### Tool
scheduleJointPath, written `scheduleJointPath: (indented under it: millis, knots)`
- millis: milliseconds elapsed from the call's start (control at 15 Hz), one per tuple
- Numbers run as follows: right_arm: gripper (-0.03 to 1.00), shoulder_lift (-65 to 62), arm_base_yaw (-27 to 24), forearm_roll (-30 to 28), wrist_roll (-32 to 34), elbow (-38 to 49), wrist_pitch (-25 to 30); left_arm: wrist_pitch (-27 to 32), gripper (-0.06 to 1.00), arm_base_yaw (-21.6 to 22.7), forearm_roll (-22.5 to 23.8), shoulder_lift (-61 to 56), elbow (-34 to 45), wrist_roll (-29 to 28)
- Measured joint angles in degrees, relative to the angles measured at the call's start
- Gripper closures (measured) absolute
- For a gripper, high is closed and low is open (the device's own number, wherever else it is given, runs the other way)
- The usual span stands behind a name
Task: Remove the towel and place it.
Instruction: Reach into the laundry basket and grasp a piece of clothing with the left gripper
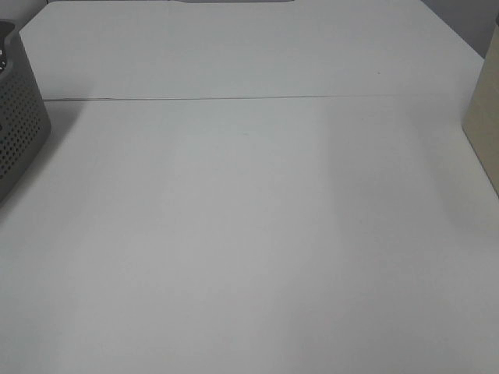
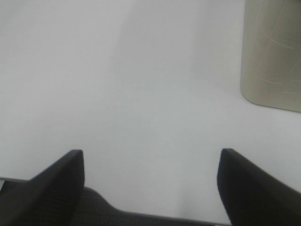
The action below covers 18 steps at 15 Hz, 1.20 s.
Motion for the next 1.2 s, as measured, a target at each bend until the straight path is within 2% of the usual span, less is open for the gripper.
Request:
scheduleJointPath:
  millis: [1200]
  knots:
    - [0.22,0.00,0.00,0.00,0.00,0.00,0.00,0.00,-0.05,0.00,0.06,0.00,0.00,0.11]
